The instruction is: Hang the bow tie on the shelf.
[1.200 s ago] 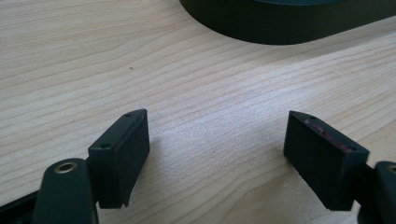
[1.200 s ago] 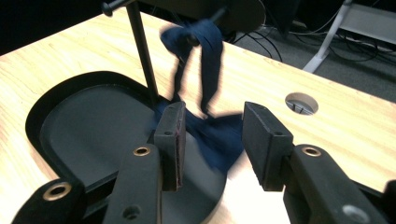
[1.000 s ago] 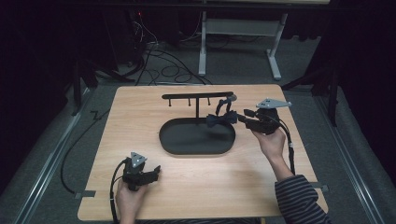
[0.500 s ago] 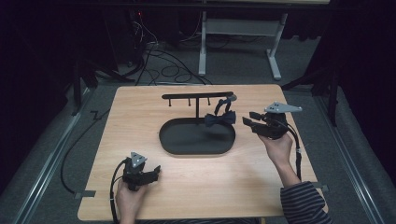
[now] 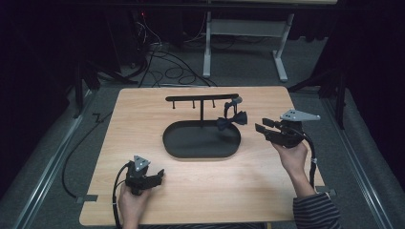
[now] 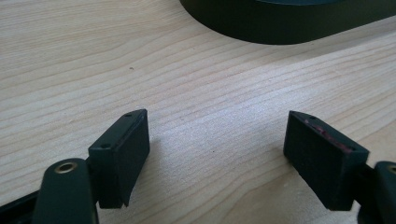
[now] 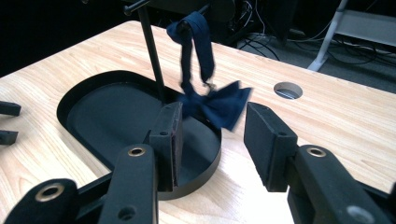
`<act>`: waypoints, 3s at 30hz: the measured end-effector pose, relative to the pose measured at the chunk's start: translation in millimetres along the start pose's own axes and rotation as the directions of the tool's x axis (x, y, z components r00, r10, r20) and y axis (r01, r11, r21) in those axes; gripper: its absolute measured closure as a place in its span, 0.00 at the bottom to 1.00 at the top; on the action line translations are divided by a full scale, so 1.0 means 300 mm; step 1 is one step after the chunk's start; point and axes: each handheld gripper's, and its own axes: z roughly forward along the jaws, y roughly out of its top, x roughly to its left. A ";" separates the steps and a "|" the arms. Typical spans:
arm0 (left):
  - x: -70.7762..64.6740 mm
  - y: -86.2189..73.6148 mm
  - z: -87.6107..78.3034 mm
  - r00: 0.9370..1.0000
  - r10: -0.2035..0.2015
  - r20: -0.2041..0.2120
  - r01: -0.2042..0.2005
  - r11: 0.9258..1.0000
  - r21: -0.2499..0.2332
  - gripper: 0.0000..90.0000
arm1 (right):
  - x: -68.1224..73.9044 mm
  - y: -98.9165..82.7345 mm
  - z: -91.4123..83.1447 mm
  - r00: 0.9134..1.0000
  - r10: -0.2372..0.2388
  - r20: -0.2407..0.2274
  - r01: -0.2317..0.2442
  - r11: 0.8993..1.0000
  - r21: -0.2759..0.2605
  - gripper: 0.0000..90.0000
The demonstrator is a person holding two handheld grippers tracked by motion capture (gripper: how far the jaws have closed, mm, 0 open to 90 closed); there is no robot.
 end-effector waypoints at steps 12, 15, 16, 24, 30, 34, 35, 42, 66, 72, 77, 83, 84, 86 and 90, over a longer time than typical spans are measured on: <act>0.000 0.000 0.000 1.000 0.000 0.000 0.000 1.000 -0.001 0.26 | -0.006 -0.039 -0.049 1.000 0.013 -0.001 -0.013 1.000 -0.010 0.66; 0.000 0.000 0.000 1.000 0.000 0.000 0.000 1.000 0.000 0.26 | -0.008 -0.050 -0.058 1.000 0.022 -0.002 -0.022 1.000 -0.014 0.66; 0.000 0.000 0.000 1.000 0.000 0.000 0.000 1.000 -0.001 0.26 | -0.009 -0.053 -0.060 1.000 0.022 -0.003 -0.022 1.000 -0.017 0.66; 0.000 0.000 0.000 1.000 0.000 0.000 0.000 1.000 -0.001 0.26 | -0.008 -0.088 -0.082 0.999 0.039 -0.009 -0.039 0.999 -0.022 0.66; 0.000 0.000 0.000 1.000 0.000 0.000 0.000 1.000 -0.001 0.26 | -0.005 -0.115 -0.093 0.998 0.053 -0.014 -0.053 0.998 -0.024 0.66; 0.000 0.000 0.000 1.000 0.000 0.000 0.000 1.000 -0.001 0.26 | -0.007 -0.136 -0.091 0.998 0.060 -0.014 -0.060 0.998 -0.020 0.66; 0.000 0.000 0.000 1.000 0.000 0.000 0.000 1.000 -0.001 0.26 | -0.006 -0.140 -0.091 0.998 0.066 -0.014 -0.066 0.998 -0.019 0.66; 0.000 0.000 0.000 1.000 0.000 0.000 0.000 1.000 -0.001 0.26 | -0.005 -0.172 -0.085 0.996 0.082 -0.024 -0.082 0.997 -0.006 0.66; 0.000 0.000 0.000 1.000 0.000 0.000 0.000 1.000 -0.001 0.26 | 0.027 -0.243 -0.039 0.990 0.113 -0.082 -0.111 0.993 0.030 0.66; 0.000 0.000 0.000 1.000 0.000 0.000 0.000 1.000 -0.001 0.26 | 0.033 -0.255 -0.026 0.989 0.117 -0.090 -0.114 0.993 0.044 0.66; 0.000 0.000 0.000 1.000 0.000 0.000 0.000 1.000 -0.001 0.26 | 0.040 -0.264 -0.016 0.988 0.118 -0.096 -0.113 0.992 0.051 0.66; 0.000 0.000 0.000 1.000 0.000 0.000 0.000 1.000 -0.001 0.26 | 0.047 -0.280 0.000 0.989 0.116 -0.096 -0.110 0.992 0.065 0.66; 0.000 0.000 0.000 1.000 0.000 0.000 0.000 1.000 -0.001 0.26 | 0.049 -0.283 0.003 0.988 0.119 -0.096 -0.112 0.991 0.069 0.66; 0.000 0.000 0.000 1.000 0.000 0.000 0.000 1.000 -0.001 0.26 | 0.051 -0.287 0.006 0.988 0.116 -0.097 -0.110 0.991 0.071 0.66; 0.000 0.000 0.000 1.000 0.000 0.000 0.000 1.000 -0.001 0.26 | 0.055 -0.294 0.014 0.989 0.115 -0.098 -0.107 0.991 0.081 0.66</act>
